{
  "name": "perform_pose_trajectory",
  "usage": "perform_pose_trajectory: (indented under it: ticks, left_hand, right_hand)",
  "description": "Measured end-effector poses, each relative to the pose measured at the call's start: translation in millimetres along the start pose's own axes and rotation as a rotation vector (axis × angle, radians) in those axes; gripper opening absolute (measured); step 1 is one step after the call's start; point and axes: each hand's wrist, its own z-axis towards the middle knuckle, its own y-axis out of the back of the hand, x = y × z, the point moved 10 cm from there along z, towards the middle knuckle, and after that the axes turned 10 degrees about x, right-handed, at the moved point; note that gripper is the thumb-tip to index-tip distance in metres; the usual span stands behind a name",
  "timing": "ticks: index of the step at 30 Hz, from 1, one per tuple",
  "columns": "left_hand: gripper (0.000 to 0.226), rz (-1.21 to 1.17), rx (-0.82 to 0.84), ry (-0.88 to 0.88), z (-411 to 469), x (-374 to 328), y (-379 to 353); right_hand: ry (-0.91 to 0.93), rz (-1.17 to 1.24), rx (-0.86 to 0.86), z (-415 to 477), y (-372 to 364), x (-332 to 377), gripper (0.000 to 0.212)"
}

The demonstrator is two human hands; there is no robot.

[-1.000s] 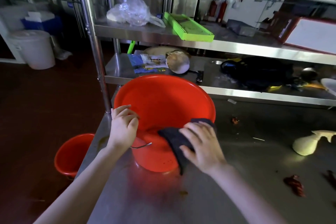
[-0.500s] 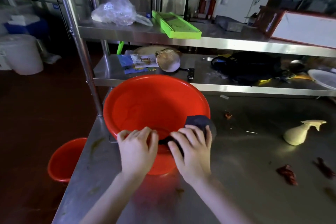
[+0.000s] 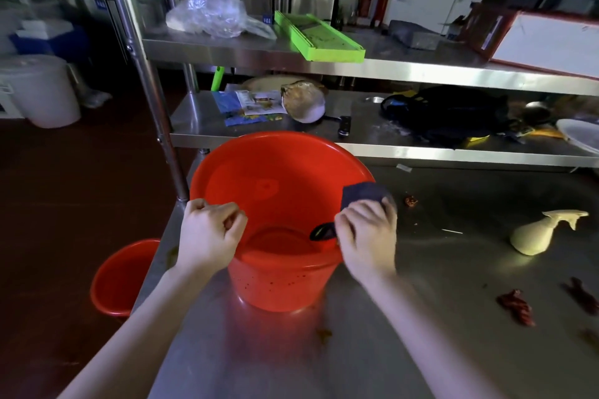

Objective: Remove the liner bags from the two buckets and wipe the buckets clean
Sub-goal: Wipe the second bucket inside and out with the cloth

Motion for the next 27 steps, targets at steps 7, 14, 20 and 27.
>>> perform_pose_trajectory:
  ticks: [7,14,20,27]
  left_hand:
    - [0.033,0.056,0.016,0.014,-2,0,-1]
    - [0.030,0.041,0.016,0.070,-7,-1,-1]
    - [0.032,0.110,0.025,0.122,-8,1,-3]
    - [0.029,0.142,0.054,0.102,-9,-1,-6]
  right_hand:
    - [0.230,0.058,0.001,-53,-19,68,0.031]
    - [-0.198,0.289,0.271,14,-21,-52,0.025]
    - [-0.533,0.330,0.284,10,-31,-49,0.054]
    - [-0.591,0.332,0.199,-28,-23,-19,0.043]
